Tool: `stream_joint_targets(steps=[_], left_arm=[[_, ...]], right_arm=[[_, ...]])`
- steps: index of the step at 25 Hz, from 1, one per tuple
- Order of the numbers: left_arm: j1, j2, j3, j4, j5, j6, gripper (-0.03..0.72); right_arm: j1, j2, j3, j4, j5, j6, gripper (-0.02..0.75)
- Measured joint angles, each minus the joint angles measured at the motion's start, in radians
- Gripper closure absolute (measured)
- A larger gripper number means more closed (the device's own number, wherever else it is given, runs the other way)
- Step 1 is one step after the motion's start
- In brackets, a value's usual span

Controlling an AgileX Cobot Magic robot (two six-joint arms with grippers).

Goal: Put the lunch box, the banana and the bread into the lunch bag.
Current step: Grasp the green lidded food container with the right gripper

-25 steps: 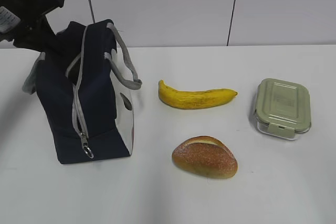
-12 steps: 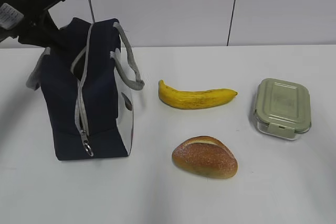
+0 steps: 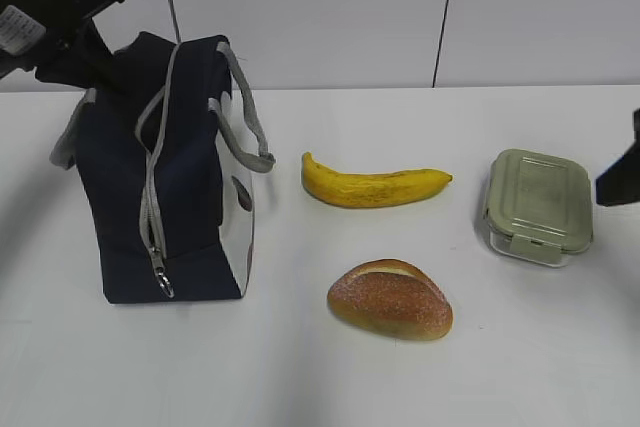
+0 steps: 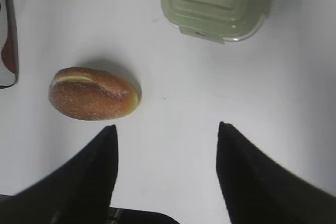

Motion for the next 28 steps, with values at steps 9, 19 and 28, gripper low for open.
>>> stream_joint_targets(steps=[9,19,28], left_arm=[[0.0,0.0,0.0,-0.001,-0.002,0.004,0.691],[0.0,0.0,0.0,-0.002,-0.003,0.005,0.691],[0.0,0.0,0.0,-0.003,-0.009,0.031,0.691]], right_arm=[[-0.025,0.294,-0.167,0.126,-0.008,-0.164,0.3],[-0.336,0.429,-0.178,0.325,0.021,-0.485,0.3],[-0.478,0.649,-0.18,0.653,0.116,-0.883,0.278]])
